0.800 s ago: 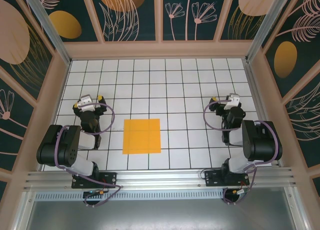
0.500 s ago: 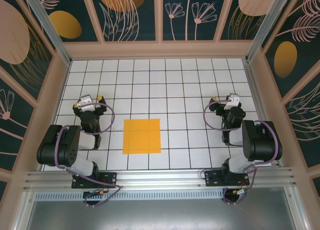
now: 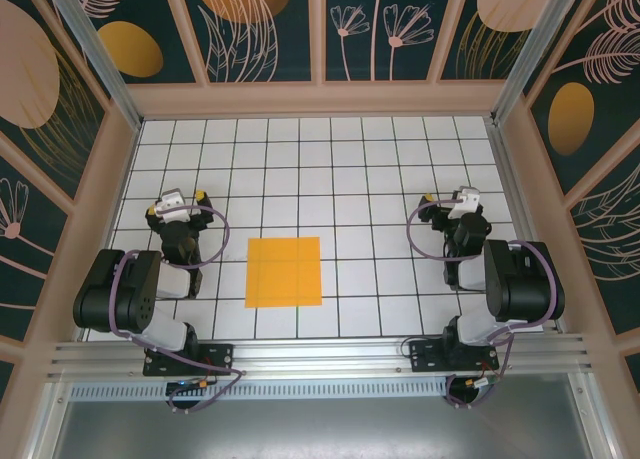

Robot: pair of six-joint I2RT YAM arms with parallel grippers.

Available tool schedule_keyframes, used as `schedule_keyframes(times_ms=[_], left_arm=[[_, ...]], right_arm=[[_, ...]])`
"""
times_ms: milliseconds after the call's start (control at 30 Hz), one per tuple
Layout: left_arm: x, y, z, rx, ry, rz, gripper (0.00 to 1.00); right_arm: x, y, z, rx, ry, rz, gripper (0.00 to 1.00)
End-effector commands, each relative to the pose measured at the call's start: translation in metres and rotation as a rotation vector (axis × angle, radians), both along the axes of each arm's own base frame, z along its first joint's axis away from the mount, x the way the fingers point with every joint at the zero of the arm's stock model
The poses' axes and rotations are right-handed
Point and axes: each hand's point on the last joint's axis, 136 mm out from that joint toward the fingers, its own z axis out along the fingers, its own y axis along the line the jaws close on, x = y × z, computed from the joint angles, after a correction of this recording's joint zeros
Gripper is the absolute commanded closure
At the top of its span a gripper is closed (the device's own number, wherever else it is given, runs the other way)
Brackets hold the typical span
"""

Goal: Fold a paper plane with a square sheet of paper (fold left side to right side)
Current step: Move the square sheet of paper to the center of the table.

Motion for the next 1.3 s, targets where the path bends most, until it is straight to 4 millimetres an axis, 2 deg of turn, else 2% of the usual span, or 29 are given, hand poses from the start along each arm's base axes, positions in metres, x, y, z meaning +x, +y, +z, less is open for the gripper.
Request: schedule_keyframes(times_ms=[0,100,133,167,233,300,400,533,600,700,800,900,1100,1267], left_arm=[[-0.006,-0.002,0.021,-0.004,-0.070,-0.018,0.02],[-0.009,-0.001,0.036,-0.046,-0.037,-0.006,0.01],[-0.008,-0.005,0.037,-0.066,-0.011,-0.024,0.01],[-0.008,-0.008,0.048,-0.097,-0.012,-0.043,0.01],[-0.008,-0.018,0.056,-0.167,0.026,-0.091,0.02],[-0.010,-0.034,0.059,-0.259,0.071,-0.157,0.01],[-0.016,-0.070,0.056,-0.336,0.165,-0.263,0.01],[-0.032,-0.132,0.032,-0.441,0.375,-0.399,0.02],[-0.050,-0.163,0.013,-0.455,0.510,-0.448,0.02],[-0.081,-0.194,-0.015,-0.437,0.706,-0.465,0.02],[-0.110,-0.213,-0.043,-0.404,0.875,-0.467,0.02],[-0.129,-0.229,-0.064,-0.342,0.984,-0.470,0.02],[-0.124,-0.257,-0.086,-0.173,1.061,-0.449,0.01],[-0.121,-0.265,-0.104,-0.116,1.097,-0.430,0.01]], right_arm=[[0.005,-0.004,0.014,0.001,-0.041,-0.011,0.01],[0.005,-0.007,0.026,0.014,-0.018,-0.034,0.01],[0.005,-0.008,0.033,0.027,-0.011,-0.040,0.01],[0.004,-0.008,0.039,0.045,-0.005,-0.045,0.01],[-0.001,-0.003,0.051,0.091,0.007,-0.033,0.01],[-0.005,0.003,0.059,0.153,0.046,-0.028,0.01],[-0.013,0.022,0.059,0.242,0.150,-0.001,0.01],[-0.026,0.053,0.055,0.301,0.252,0.048,0.01],[-0.032,0.063,0.052,0.299,0.297,0.040,0.01],[-0.036,0.068,0.046,0.302,0.342,0.020,0.01],[-0.038,0.064,0.042,0.289,0.371,-0.013,0.01],[-0.040,0.062,0.039,0.284,0.388,-0.030,0.01],[-0.048,0.063,0.033,0.284,0.416,-0.033,0.01],[-0.056,0.060,0.034,0.278,0.392,-0.047,0.01]])
